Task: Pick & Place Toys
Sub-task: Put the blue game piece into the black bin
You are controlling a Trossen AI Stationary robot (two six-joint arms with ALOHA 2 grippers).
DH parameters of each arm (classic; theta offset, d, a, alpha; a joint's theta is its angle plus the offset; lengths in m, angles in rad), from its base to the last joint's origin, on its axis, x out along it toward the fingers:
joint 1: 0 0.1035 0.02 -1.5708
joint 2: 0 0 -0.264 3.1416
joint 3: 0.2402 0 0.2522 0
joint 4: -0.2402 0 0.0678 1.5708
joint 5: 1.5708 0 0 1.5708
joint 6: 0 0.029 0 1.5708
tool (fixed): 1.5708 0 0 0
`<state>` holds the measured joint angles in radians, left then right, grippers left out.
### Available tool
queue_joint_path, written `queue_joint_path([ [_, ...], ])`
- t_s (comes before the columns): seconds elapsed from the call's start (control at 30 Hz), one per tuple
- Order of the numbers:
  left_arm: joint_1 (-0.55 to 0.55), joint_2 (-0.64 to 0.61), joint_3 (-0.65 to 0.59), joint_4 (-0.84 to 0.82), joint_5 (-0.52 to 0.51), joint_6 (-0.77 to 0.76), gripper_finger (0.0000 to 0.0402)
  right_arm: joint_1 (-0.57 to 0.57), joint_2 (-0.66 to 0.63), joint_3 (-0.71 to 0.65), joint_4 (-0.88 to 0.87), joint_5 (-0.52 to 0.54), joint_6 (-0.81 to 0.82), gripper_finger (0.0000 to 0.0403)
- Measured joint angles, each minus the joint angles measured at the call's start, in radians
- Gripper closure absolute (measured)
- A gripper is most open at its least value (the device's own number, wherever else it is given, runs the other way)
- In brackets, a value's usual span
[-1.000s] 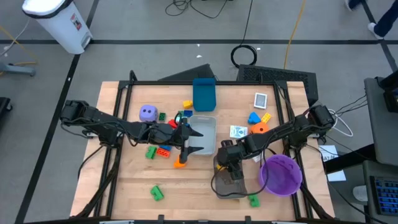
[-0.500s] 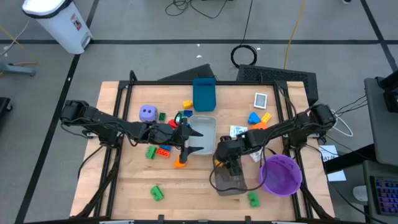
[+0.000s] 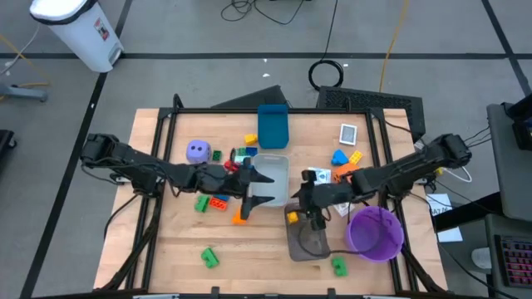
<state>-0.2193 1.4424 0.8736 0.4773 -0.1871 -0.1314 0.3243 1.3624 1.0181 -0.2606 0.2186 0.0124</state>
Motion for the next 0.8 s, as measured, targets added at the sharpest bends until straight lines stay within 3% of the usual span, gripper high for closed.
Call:
queue_joint_path([
  [0.17, -0.053, 0.075, -0.086, 0.465, -0.098, 0.127, 0.0131, 0.007, -0.081, -0.165, 0.337, 0.021, -0.101, 0.0227],
  [0.27, -0.051, 0.118, -0.133, 0.596, -0.103, 0.169, 0.0131, -0.012, -0.119, -0.252, 0.524, 0.022, -0.163, 0.0227],
  [0.5, 0.027, 0.185, -0.150, 0.593, -0.099, 0.171, 0.0131, -0.066, -0.172, -0.432, 0.914, 0.017, -0.312, 0.0229],
  [0.67, 0.102, 0.157, -0.169, 0.586, -0.004, 0.174, 0.0131, -0.100, -0.170, -0.540, 1.201, 0.026, -0.452, 0.0228],
  [0.8, 0.170, 0.088, -0.253, 0.523, 0.027, 0.095, 0.0131, -0.170, -0.173, -0.521, 1.275, 0.172, -0.506, 0.0239],
])
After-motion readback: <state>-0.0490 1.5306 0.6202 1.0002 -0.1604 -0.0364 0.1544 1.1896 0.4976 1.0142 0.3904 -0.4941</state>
